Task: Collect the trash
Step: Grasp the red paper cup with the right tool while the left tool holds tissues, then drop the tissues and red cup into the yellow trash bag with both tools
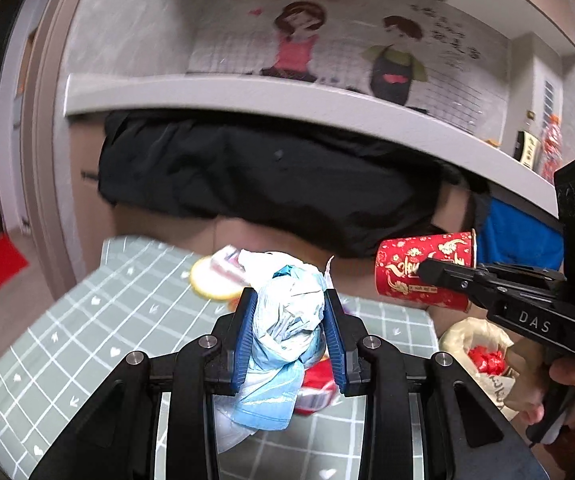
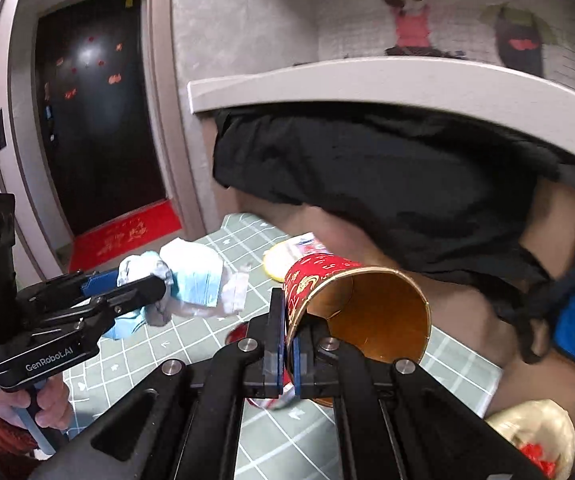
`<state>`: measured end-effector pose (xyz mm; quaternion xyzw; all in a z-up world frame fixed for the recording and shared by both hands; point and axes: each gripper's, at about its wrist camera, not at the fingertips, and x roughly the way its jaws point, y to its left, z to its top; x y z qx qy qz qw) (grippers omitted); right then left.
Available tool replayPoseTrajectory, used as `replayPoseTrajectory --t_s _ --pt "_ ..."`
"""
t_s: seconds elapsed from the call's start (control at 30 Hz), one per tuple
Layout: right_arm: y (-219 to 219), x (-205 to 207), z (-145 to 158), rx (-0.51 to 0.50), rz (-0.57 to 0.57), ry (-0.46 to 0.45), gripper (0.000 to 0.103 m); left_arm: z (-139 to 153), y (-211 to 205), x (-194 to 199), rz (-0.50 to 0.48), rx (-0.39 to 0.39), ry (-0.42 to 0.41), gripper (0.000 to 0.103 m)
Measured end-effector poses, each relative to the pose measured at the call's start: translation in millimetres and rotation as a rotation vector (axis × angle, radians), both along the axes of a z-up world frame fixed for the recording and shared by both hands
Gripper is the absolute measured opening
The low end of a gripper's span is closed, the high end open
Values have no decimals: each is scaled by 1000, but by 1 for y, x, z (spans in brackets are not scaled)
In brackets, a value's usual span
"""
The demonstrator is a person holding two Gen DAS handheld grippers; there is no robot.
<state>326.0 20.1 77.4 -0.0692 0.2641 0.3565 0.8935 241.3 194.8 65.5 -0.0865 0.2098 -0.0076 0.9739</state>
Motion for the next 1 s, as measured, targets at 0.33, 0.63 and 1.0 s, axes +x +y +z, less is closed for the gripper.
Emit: replayPoseTrajectory --t_s 0.33,0.63,1.0 --pt "-89 -36 31 56 -66 -111 4 37 -88 -13 -57 141 -125 34" --pt "-160 -51 41 70 -171 -150 4 46 -144 3 -126 106 -116 34" --pt "-241 -49 25 72 -311 -144 4 18 -223 35 -289 63 -54 34"
